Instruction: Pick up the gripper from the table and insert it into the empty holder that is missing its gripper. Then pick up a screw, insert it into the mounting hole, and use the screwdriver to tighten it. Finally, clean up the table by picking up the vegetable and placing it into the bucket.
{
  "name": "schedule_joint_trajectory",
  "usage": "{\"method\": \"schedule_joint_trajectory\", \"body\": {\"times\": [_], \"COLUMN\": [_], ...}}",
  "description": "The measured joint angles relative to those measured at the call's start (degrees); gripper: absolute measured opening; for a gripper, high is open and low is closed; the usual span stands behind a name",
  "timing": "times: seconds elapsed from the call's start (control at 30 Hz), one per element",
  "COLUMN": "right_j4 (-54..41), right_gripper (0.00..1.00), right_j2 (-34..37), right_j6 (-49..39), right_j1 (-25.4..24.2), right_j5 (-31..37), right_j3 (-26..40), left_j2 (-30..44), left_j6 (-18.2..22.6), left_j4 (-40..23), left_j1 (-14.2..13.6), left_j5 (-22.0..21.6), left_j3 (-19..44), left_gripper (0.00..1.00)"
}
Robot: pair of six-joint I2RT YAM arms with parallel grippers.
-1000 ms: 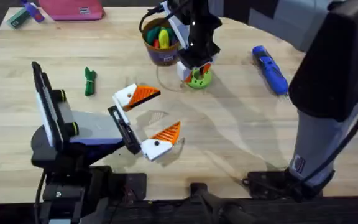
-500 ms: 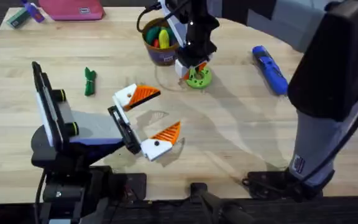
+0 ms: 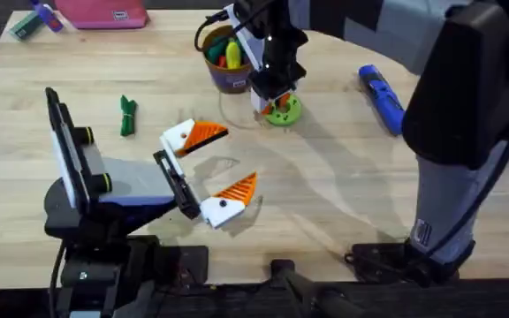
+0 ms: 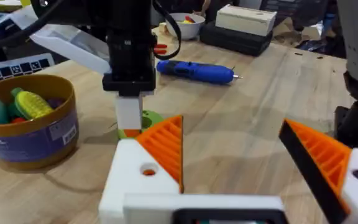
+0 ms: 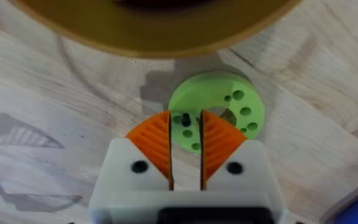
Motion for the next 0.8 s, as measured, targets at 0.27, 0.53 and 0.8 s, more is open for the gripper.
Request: {"method": "schedule_joint_trajectory", "body": {"times": [0.27, 0.53, 0.8], "right_j4": [0.04, 0.13, 0.15], "right_gripper": [0.058, 0.007, 0.007], "right_j2": [0.07, 0.07, 0.07], "right_j6": [-0.12, -0.19, -0.19], "right_j1": [0.0, 0.0, 0.0], "right_j5": [0.0, 0.02, 0.02], "right_j3": [0.0, 0.0, 0.0], "left_j2": [0.0, 0.0, 0.0], "left_j6": [0.0, 0.0, 0.0], "left_j4": [-0.01, -0.01, -0.01], "left_j1": [0.0, 0.0, 0.0], "left_j5": [0.0, 0.0, 0.0], "left_j3": [0.0, 0.0, 0.0], "left_gripper": [0.986, 0.985, 0.985]}}
